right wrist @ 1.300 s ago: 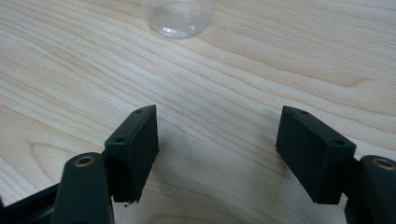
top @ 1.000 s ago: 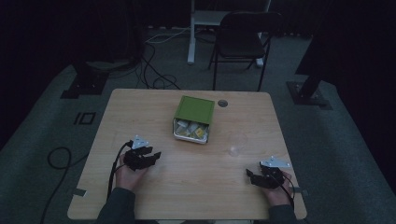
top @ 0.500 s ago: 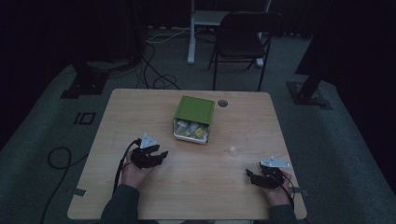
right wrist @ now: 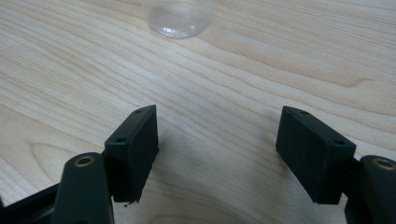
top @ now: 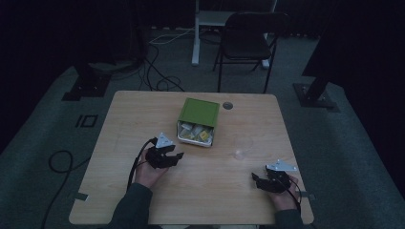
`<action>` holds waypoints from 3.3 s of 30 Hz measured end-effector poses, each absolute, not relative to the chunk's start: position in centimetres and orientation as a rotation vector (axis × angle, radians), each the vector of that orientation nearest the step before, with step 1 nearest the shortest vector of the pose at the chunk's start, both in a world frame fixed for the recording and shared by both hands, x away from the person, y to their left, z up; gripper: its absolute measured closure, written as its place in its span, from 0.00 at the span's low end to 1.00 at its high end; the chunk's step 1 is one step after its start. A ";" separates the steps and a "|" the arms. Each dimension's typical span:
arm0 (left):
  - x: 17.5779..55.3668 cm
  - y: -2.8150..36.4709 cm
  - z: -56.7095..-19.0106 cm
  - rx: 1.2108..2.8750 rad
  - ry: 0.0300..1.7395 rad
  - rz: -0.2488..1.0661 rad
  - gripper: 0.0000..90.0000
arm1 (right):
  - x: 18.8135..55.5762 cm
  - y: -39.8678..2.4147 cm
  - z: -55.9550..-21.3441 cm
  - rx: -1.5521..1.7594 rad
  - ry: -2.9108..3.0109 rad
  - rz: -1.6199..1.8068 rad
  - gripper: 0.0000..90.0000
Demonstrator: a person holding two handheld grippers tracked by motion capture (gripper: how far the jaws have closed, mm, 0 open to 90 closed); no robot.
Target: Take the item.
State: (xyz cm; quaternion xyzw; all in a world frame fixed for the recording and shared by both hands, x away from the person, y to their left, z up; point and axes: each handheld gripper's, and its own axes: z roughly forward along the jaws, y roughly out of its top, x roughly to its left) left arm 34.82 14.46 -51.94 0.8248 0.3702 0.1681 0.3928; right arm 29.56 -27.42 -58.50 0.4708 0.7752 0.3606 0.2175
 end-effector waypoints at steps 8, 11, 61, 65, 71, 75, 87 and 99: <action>35.6 13.1 -51.7 2.079 0.906 0.415 0.56 | 29.6 -27.4 -58.5 1.302 2.148 0.998 0.33; 35.8 12.5 -51.7 2.079 0.893 0.412 0.55 | 29.6 -27.4 -58.5 1.302 2.147 0.998 0.33; 39.1 8.3 -52.8 2.114 0.860 0.272 0.48 | 29.6 -27.4 -58.5 1.301 2.148 0.999 0.33; 38.4 8.5 -52.8 2.115 0.853 0.256 0.50 | 29.6 -27.4 -58.5 1.301 2.148 0.999 0.33; 37.9 8.8 -51.9 2.096 0.848 0.324 0.52 | 29.6 -27.4 -58.5 1.301 2.148 0.999 0.33; 38.0 9.2 -51.0 2.081 0.844 0.359 0.52 | 29.6 -27.4 -58.5 1.301 2.148 0.999 0.33; 39.0 8.8 -49.6 2.067 0.849 0.426 0.54 | 29.6 -27.4 -58.5 1.301 2.148 0.999 0.33; 40.8 5.9 -50.8 2.109 0.936 0.562 0.73 | 29.6 -27.4 -58.5 1.301 2.148 0.999 0.33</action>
